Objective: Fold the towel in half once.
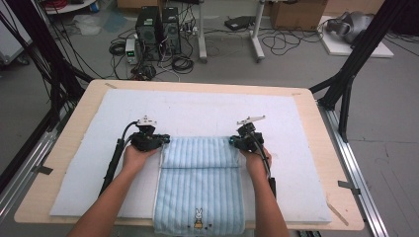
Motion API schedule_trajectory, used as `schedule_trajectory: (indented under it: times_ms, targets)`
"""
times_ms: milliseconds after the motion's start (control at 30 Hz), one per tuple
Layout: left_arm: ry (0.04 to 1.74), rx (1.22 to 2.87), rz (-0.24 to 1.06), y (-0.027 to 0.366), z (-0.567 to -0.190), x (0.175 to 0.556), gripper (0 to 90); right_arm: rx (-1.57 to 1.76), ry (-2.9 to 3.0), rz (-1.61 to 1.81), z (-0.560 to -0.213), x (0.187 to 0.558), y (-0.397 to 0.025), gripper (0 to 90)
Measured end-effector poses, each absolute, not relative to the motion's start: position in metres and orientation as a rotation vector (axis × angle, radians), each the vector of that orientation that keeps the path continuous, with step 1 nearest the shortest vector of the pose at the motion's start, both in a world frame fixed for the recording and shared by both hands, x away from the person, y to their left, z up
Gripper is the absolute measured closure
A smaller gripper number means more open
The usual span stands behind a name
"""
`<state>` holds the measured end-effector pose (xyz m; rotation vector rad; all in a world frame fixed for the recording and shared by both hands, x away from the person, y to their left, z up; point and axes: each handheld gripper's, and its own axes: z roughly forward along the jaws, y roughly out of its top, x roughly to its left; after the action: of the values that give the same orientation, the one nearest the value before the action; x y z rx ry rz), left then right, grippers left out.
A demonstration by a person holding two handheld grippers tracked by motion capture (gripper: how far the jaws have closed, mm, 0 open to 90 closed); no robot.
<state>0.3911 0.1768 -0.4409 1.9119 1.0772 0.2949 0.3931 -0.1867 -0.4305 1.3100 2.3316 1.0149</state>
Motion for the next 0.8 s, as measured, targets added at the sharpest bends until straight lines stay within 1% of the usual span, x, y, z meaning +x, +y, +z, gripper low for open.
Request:
schedule_trajectory:
  times_ms: [100, 367, 633, 800]
  targets:
    - [1.052, 1.863, 0.282, 0.181, -0.429, 0.385, 84.6, 1.283, 2.317, 1.06, -0.422, 0.385, -0.189, 83.6]
    - [0.985, 1.83, 0.25, 0.185, -0.409, 0.362, 84.6, 1.238, 2.276, 1.138, -0.404, 0.356, -0.199, 83.6]
    - [0.941, 1.795, 0.247, 0.191, -0.394, 0.325, 84.5, 1.206, 2.245, 1.21, -0.391, 0.318, -0.205, 83.6]
    - [0.93, 1.794, 0.241, 0.195, -0.392, 0.3, 84.5, 1.196, 2.244, 1.221, -0.387, 0.295, -0.204, 83.5]
